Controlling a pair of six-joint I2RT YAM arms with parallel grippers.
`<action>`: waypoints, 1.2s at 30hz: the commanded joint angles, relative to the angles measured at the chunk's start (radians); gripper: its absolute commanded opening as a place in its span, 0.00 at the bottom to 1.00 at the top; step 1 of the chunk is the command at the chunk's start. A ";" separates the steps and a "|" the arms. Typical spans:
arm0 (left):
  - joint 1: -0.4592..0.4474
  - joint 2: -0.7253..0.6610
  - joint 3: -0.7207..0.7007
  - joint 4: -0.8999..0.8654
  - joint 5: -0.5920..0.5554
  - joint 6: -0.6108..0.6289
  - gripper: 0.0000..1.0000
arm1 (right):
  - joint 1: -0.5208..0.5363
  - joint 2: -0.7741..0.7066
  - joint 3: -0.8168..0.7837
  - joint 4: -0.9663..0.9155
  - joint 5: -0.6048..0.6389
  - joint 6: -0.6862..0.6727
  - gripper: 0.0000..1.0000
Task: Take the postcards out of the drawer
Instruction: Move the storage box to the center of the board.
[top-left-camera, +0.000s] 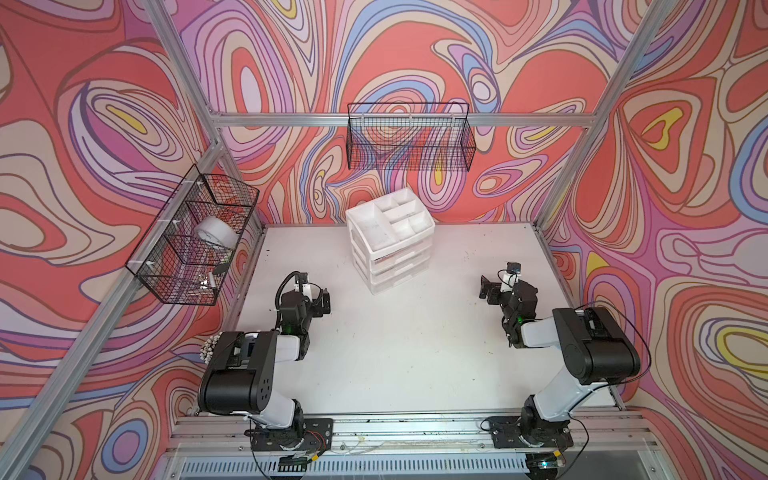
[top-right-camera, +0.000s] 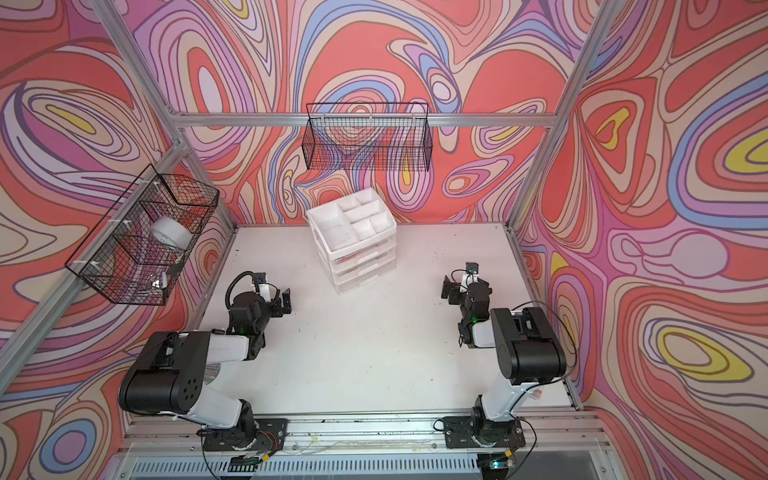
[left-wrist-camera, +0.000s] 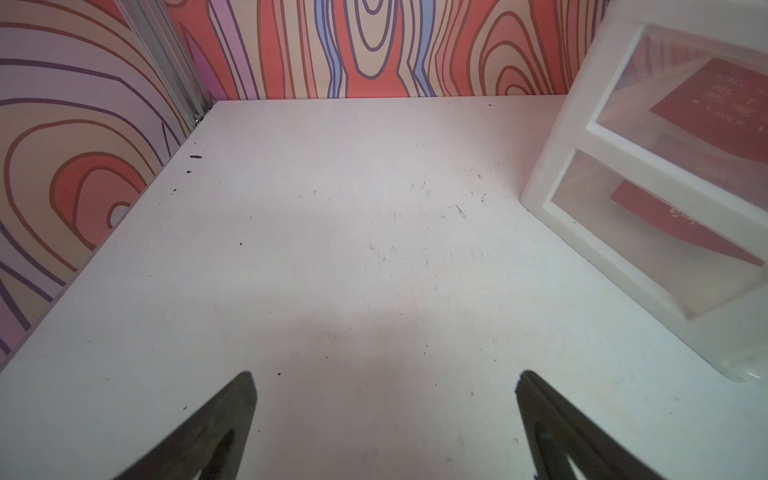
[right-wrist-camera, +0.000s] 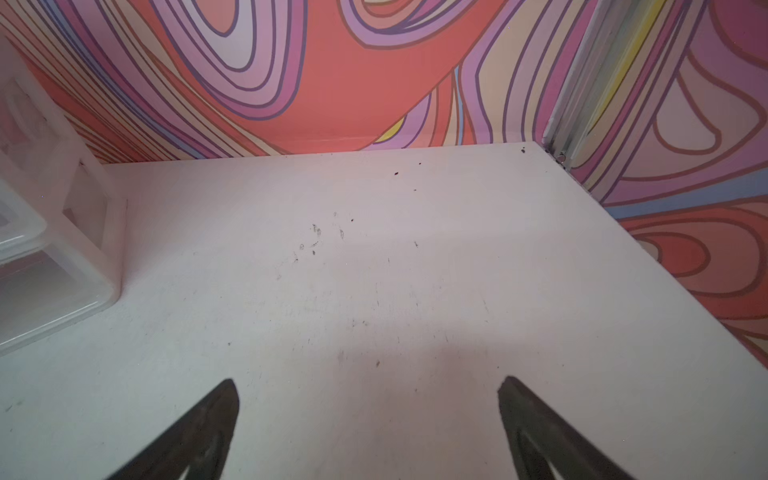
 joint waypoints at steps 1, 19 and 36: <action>0.002 0.011 0.018 0.004 -0.005 -0.002 1.00 | -0.003 0.014 0.014 -0.004 0.007 0.008 0.98; 0.002 0.011 0.018 0.004 -0.005 -0.003 1.00 | -0.003 0.014 0.014 -0.006 0.007 0.008 0.98; -0.002 -0.234 -0.035 -0.102 -0.087 -0.031 1.00 | 0.000 -0.085 0.058 -0.164 0.166 0.057 0.98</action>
